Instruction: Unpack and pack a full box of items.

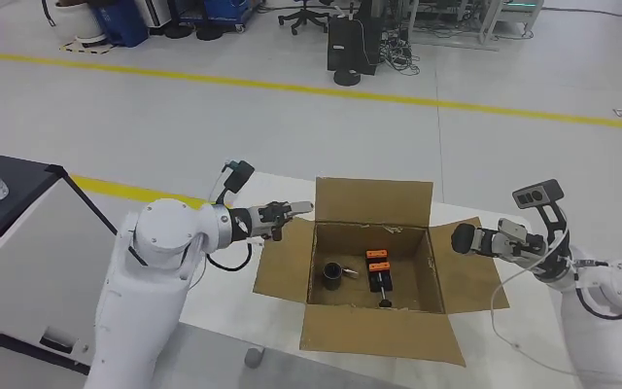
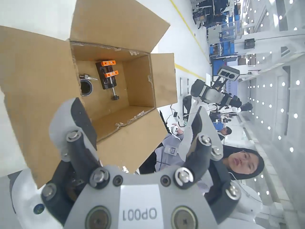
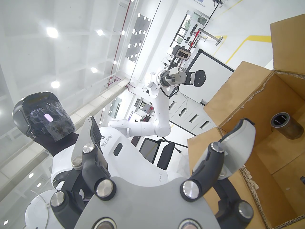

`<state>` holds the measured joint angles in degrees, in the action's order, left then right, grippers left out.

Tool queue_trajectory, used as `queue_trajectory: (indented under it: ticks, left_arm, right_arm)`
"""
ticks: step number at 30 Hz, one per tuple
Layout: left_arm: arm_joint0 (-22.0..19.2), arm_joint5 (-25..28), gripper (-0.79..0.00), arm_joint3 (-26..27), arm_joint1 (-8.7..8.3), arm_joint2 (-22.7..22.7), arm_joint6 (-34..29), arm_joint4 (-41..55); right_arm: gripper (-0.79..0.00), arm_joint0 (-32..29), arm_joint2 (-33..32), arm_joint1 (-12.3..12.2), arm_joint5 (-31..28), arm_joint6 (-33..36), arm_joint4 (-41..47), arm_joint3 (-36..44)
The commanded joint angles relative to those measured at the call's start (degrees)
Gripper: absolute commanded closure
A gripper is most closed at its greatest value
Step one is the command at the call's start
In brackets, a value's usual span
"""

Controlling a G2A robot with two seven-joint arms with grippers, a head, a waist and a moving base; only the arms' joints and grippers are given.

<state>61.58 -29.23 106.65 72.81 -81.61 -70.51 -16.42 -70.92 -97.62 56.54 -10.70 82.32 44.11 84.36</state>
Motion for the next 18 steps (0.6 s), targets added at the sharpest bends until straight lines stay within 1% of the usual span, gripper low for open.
queue_trajectory:
  ticks: [1, 3, 13, 14, 15, 16, 18]
  left_arm:
    - [1.0, 1.8, -0.785, 0.2, -0.61, -2.0, -2.2, 0.2]
    - [1.6, 1.8, -0.785, -0.3, -0.96, -3.0, -3.9, 0.6]
    - [1.6, 1.8, -0.785, -0.3, -0.96, -3.0, -3.9, 0.6]
    - [1.8, 1.3, -0.785, -0.6, -0.87, -3.6, -2.7, 1.7]
    - [2.5, 0.5, -0.785, -1.2, -0.61, -4.7, 0.2, 5.0]
    - [3.8, -0.4, -0.785, -1.9, -0.43, -5.5, 2.6, 7.7]
    - [5.6, 1.0, -0.785, -0.9, -0.81, -6.9, 4.7, 6.4]
  right_arm:
    - [-0.785, 0.0, 0.0, 0.0, 0.0, 0.0, 0.0, 0.0]
    - [-0.785, 0.0, 0.0, 0.0, 0.0, 0.0, 0.0, 0.0]
    - [-0.785, 0.0, 0.0, 0.0, 0.0, 0.0, 0.0, 0.0]
    - [-0.785, 0.0, 0.0, 0.0, 0.0, 0.0, 0.0, 0.0]
    - [-0.785, 0.0, 0.0, 0.0, 0.0, 0.0, 0.0, 0.0]
    - [-0.785, 0.0, 0.0, 0.0, 0.0, 0.0, 0.0, 0.0]
    - [-0.785, 0.0, 0.0, 0.0, 0.0, 0.0, 0.0, 0.0]
